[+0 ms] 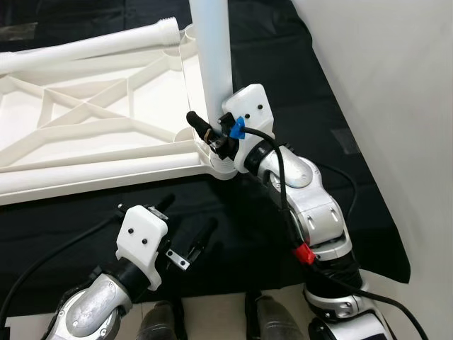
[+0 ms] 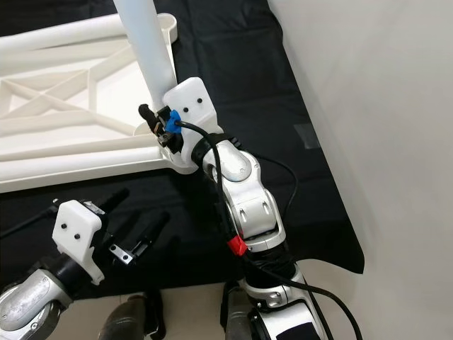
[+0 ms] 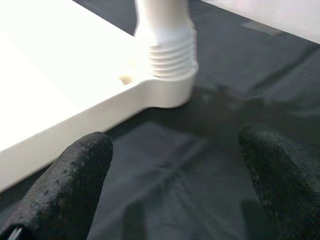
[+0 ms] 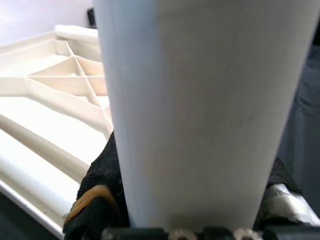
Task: Building children table
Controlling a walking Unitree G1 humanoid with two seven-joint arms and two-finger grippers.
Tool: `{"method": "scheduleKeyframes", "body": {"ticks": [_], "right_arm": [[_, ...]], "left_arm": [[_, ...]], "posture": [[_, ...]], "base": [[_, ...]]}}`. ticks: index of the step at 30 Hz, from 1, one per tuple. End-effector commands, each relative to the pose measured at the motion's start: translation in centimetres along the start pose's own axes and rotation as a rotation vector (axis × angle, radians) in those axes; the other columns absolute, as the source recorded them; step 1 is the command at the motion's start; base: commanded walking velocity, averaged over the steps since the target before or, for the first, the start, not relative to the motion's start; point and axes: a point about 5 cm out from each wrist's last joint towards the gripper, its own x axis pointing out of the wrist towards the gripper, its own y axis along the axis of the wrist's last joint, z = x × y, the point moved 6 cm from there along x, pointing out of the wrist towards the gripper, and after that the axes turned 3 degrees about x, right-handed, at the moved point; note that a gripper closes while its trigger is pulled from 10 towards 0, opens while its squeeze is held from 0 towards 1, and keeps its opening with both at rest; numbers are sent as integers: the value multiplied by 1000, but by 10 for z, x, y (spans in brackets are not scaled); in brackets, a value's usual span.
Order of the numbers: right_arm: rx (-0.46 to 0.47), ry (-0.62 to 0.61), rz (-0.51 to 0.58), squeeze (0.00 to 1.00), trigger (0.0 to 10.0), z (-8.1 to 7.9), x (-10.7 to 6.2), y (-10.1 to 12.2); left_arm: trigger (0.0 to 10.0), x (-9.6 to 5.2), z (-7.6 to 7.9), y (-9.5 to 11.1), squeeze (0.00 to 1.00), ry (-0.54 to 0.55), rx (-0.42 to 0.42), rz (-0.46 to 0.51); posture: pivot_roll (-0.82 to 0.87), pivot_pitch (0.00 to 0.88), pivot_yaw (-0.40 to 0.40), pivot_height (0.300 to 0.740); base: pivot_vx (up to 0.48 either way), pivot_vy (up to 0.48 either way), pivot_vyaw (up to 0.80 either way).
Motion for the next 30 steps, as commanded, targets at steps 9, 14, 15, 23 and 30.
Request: {"method": "scheduleKeyframes", "body": {"ticks": [9, 14, 15, 23, 30], "right_arm": [[124, -157, -272, 0, 10000, 20, -8, -74], [169, -176, -255, 0, 10000, 24, -9, -74], [169, -176, -255, 0, 10000, 24, -9, -74], [303, -205, -179, 0, 10000, 30, -21, -76], [346, -200, -115, 0, 10000, 25, -26, -73]], "left_arm": [[10000, 23, -46, 41, 0, 102, 66, 163], [10000, 26, -54, 50, 0, 111, 88, 188], [10000, 26, -54, 50, 0, 111, 88, 188], [10000, 30, -55, 61, 0, 100, 66, 226], [10000, 38, -62, 80, 0, 97, 18, 284]], "posture": [[1, 281, -15, 740], [2, 278, -9, 740], [2, 278, -9, 740], [5, 282, 12, 740], [14, 285, 26, 740]], "base": [[0, 0, 0], [0, 0, 0], [0, 0, 0], [0, 0, 0], [0, 0, 0]]}}
